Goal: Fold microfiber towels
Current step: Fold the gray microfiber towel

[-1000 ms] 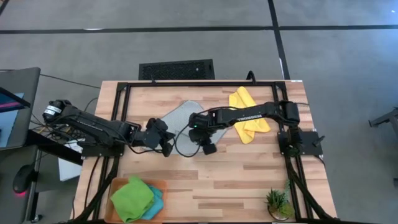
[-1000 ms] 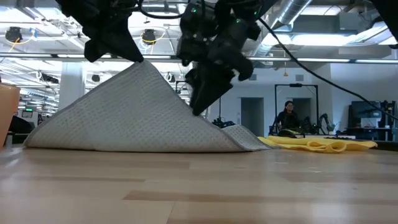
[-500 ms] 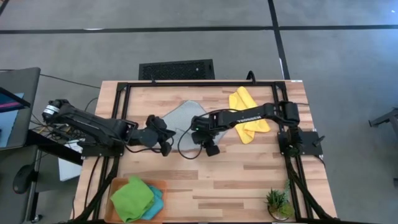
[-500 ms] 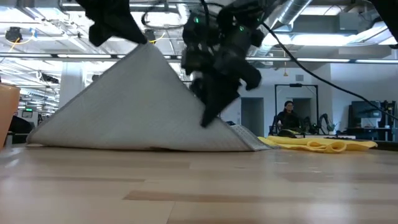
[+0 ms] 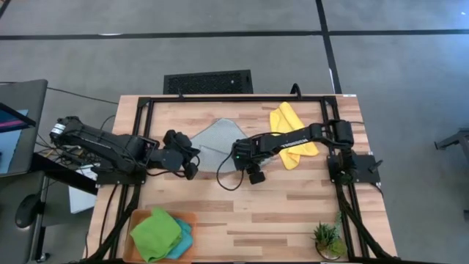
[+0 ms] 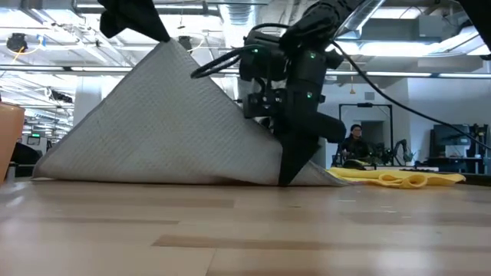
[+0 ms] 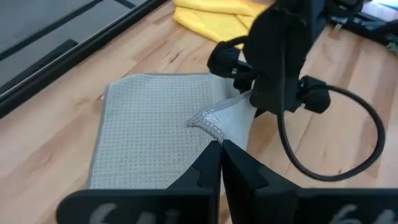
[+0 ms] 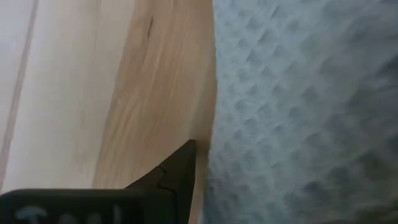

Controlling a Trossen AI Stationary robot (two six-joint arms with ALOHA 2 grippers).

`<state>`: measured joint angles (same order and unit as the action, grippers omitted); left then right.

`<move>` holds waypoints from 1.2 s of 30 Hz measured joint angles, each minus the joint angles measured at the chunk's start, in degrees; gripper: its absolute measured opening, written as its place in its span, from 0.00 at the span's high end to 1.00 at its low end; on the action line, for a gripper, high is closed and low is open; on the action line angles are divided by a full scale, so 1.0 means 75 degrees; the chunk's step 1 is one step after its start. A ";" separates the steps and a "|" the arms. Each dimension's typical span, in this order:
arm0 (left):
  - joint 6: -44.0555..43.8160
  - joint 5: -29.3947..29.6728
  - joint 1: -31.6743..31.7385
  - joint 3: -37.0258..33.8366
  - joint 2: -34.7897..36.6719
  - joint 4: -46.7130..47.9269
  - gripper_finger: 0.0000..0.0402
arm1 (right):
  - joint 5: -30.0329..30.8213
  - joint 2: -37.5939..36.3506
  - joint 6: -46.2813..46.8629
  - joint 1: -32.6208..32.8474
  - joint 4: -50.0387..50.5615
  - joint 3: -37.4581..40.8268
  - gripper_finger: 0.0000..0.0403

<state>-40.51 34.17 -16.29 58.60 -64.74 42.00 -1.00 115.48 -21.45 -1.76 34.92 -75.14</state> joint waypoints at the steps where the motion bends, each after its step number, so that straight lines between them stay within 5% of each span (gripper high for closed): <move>1: -0.0057 0.0015 0.0000 0.0029 -0.0001 0.0044 1.00 | 0.0077 -0.0008 0.0047 0.0003 0.0016 0.0023 0.62; 11: -0.0881 0.0167 0.0000 0.0085 0.0000 0.1225 1.00 | 0.0261 -0.0195 0.0070 0.0064 0.0789 0.0099 0.62; 36: -0.1333 0.0700 -0.0006 0.0088 0.0209 0.1947 1.00 | 0.1782 -0.0313 0.0673 0.0404 0.2181 0.0132 0.65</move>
<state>-50.50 39.43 -16.34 59.27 -63.18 56.60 12.37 113.13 -16.40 1.27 51.27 -74.15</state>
